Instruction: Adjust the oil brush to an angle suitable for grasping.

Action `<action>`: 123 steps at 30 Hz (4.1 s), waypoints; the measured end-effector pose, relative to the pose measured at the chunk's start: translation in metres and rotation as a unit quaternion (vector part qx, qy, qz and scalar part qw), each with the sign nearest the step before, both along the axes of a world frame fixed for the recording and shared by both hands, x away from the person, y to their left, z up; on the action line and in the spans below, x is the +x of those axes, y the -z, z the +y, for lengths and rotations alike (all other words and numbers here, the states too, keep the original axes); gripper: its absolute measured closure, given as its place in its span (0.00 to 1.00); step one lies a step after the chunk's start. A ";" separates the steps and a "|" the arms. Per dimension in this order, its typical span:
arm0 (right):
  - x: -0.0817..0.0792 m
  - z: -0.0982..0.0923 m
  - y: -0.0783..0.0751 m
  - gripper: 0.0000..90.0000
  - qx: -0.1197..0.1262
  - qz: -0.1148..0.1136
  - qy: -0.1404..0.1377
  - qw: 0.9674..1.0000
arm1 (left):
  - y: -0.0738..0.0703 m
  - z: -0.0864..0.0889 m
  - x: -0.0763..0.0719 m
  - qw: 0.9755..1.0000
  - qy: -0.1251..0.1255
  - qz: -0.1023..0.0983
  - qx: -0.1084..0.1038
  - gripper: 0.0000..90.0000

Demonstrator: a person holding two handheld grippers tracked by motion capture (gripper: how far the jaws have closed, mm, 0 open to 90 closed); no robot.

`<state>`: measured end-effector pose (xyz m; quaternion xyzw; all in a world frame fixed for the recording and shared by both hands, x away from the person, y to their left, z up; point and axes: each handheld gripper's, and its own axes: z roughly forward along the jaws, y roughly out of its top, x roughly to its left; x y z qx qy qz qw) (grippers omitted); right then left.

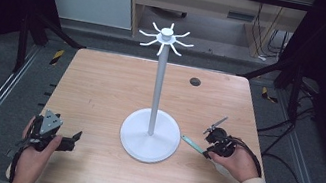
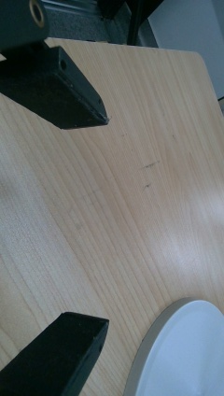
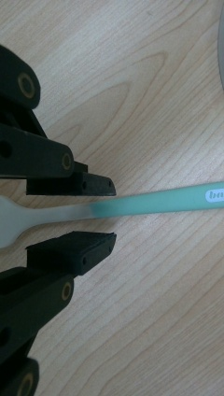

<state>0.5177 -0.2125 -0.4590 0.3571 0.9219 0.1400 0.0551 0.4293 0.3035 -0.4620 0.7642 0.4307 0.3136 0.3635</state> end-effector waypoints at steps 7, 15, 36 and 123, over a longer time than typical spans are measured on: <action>0.002 0.003 0.003 0.82 -0.007 0.008 -0.011 1.000 | 0.000 0.000 0.000 1.000 0.000 0.000 0.000 0.04; 0.003 0.003 0.005 0.84 -0.010 0.016 -0.003 1.000 | 0.000 0.000 0.000 1.000 0.000 -0.001 0.000 0.04; 0.005 0.009 0.004 0.87 -0.038 0.023 -0.018 0.999 | 0.000 0.000 0.000 1.000 0.001 0.000 0.001 0.04; 0.010 -0.014 -0.124 0.92 0.294 -0.260 0.102 0.914 | -0.001 0.003 -0.001 1.000 -0.009 -0.007 -0.009 0.03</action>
